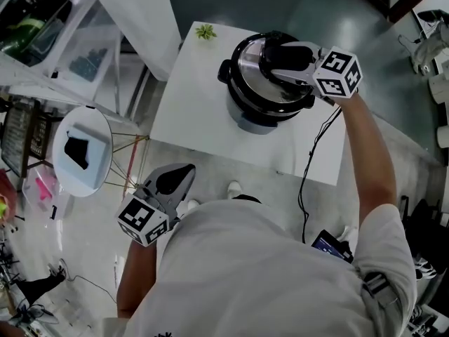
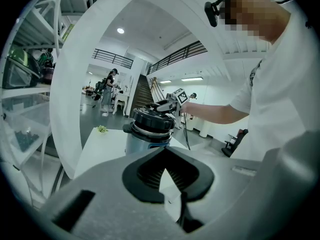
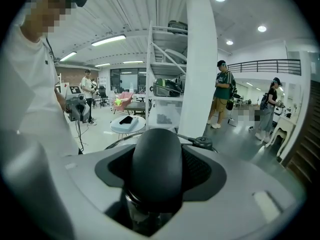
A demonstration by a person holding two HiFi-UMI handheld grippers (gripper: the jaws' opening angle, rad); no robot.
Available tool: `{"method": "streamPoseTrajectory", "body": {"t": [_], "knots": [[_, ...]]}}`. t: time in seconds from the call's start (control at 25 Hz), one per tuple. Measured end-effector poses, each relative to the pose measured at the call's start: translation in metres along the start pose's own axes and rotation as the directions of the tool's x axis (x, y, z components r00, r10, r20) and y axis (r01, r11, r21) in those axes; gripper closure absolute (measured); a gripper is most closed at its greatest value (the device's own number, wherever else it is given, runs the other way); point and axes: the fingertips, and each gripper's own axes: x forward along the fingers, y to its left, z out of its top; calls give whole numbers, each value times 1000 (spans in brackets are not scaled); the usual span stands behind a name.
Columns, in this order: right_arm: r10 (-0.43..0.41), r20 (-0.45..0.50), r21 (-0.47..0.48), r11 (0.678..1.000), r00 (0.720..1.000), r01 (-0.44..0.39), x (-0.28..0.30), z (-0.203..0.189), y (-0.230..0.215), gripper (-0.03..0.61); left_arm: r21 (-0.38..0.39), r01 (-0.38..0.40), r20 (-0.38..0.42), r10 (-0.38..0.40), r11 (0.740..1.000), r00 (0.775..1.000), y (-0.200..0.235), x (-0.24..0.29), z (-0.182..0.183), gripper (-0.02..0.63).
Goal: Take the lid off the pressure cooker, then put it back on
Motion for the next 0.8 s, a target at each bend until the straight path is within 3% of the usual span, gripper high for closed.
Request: {"method": "streamPoseTrajectory", "body": {"t": [0.36,0.8], "knots": [[-88,7,13,996,996,88,-42,4,8,287,26,80,-10,-80,996,997,-6,1,-2,607],[-260,-30,112,959,965,262,-128,-43,24,287,72,238,-58,-234,969,971,-30,26,-2,607]]}}
